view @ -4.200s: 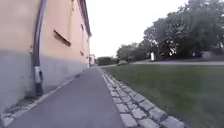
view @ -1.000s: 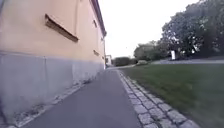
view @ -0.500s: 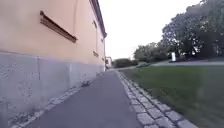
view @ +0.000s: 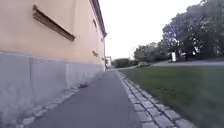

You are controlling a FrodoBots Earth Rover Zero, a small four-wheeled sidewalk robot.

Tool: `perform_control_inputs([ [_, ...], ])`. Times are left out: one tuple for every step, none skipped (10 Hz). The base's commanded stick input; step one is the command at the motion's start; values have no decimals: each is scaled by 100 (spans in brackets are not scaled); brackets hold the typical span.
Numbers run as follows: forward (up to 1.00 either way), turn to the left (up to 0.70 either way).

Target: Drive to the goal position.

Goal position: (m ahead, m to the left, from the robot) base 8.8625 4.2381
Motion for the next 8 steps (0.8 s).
perform_control_inputs([
  [50,0],
  [50,0],
  [50,0],
  [50,0],
  [50,0],
  [50,0],
  [50,0],
  [50,0],
])
